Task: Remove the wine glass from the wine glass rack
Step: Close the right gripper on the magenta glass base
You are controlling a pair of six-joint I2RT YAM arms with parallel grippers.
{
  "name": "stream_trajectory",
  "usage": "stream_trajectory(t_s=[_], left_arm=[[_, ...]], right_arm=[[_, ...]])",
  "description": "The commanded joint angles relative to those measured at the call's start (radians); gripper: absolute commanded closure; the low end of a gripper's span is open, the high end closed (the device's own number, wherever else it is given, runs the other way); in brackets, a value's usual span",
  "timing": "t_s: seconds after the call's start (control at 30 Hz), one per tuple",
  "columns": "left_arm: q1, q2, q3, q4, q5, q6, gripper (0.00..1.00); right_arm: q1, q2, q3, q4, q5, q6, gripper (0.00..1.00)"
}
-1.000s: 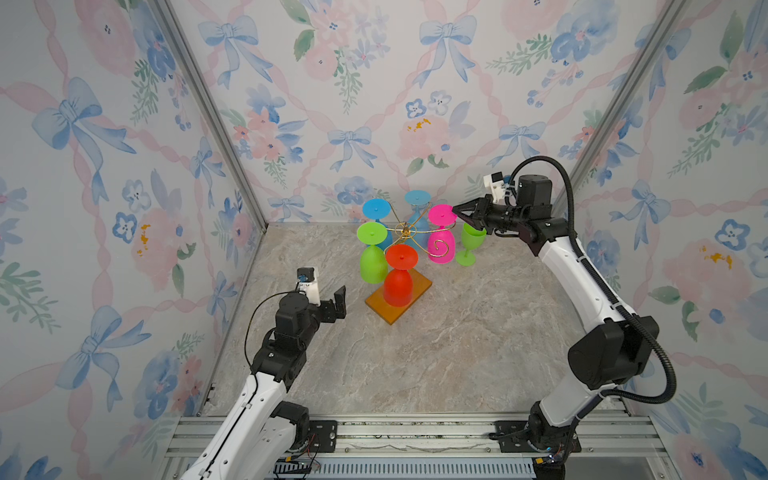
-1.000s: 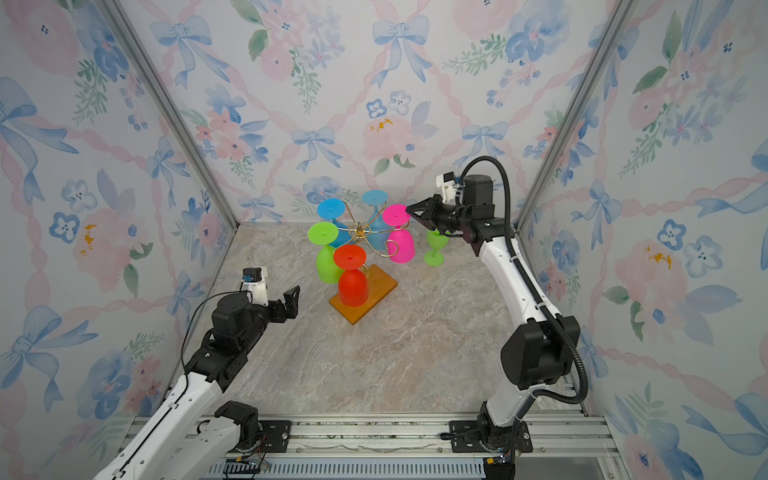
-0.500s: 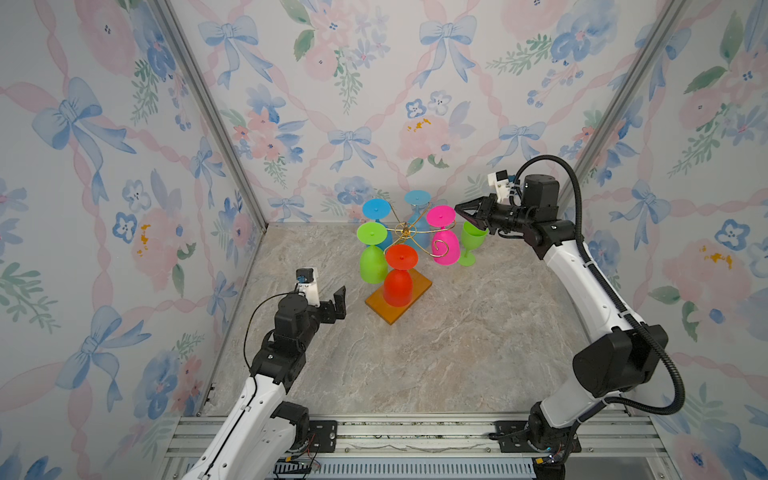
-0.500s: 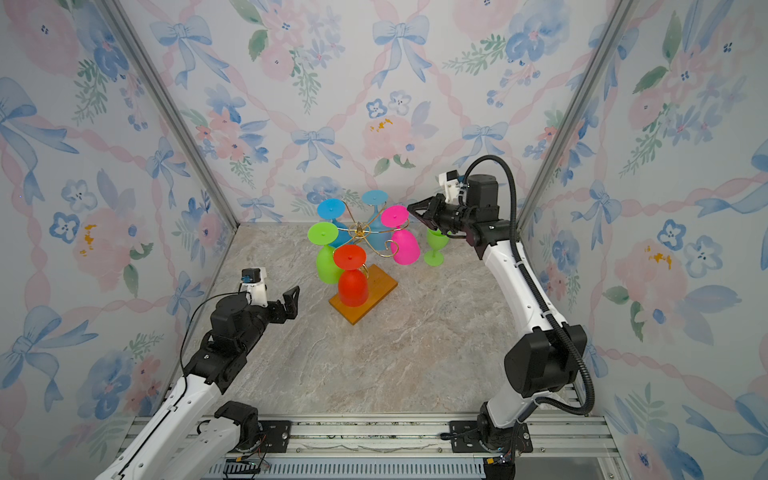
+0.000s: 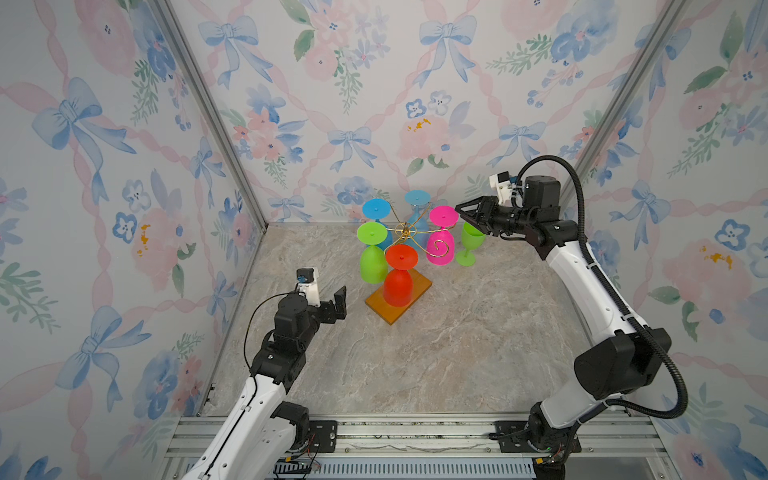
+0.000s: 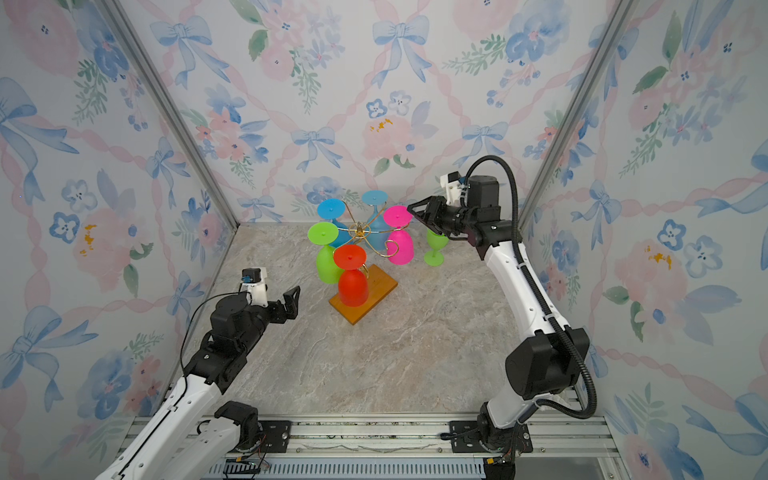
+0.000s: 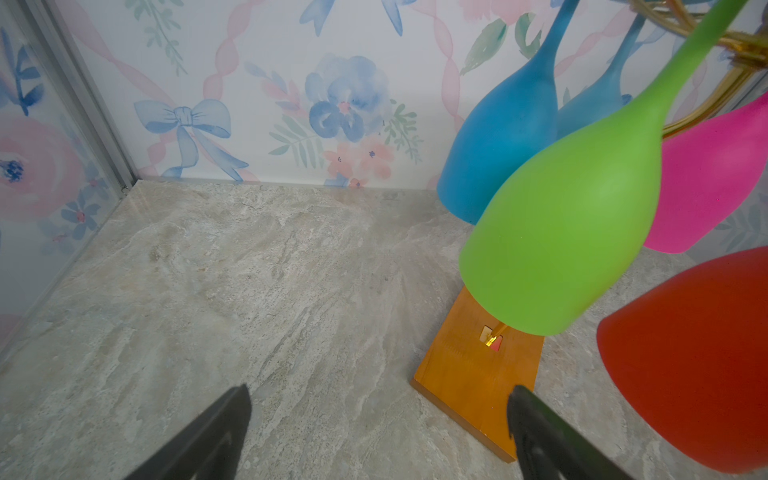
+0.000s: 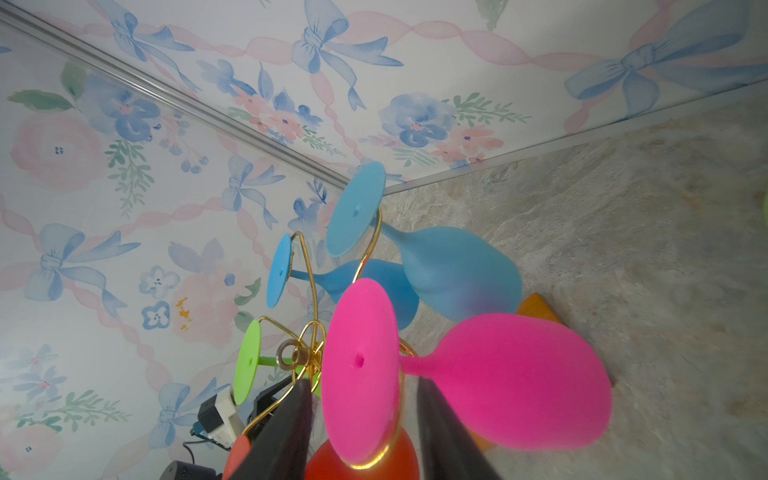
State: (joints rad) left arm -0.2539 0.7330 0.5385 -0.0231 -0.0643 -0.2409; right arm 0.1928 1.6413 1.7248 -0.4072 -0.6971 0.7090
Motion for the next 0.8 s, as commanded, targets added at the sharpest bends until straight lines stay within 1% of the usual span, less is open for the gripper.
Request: stream_trajectory(t_s=[0.0, 0.1, 0.47, 0.6, 0.67, 0.77], left_arm=[[0.006, -0.005, -0.014, 0.019, 0.014, -0.014, 0.02], [0.006, -0.005, -0.014, 0.019, 0.014, -0.014, 0.02], [0.006, -0.015, -0.017, 0.019, 0.006, -0.012, 0.02], [0.006, -0.019, -0.017, 0.018, 0.003, -0.012, 0.02], [0.006, -0.020, -0.017, 0.018, 0.002, -0.011, 0.02], [0.007, -0.020, -0.017, 0.018, 0.001, -0.011, 0.02]], right_arm=[[0.011, 0.008, 0.052, -0.068, 0.019, -0.060, 0.50], [0.023, 0.048, 0.066, -0.072, 0.017, -0.069, 0.46], [0.032, 0.090, 0.102, -0.098, 0.015, -0.078, 0.46], [0.032, 0.097, 0.102, -0.096, 0.014, -0.077, 0.51], [0.032, 0.097, 0.101, -0.094, 0.015, -0.077, 0.55], [0.031, 0.098, 0.102, -0.090, 0.014, -0.074, 0.64]])
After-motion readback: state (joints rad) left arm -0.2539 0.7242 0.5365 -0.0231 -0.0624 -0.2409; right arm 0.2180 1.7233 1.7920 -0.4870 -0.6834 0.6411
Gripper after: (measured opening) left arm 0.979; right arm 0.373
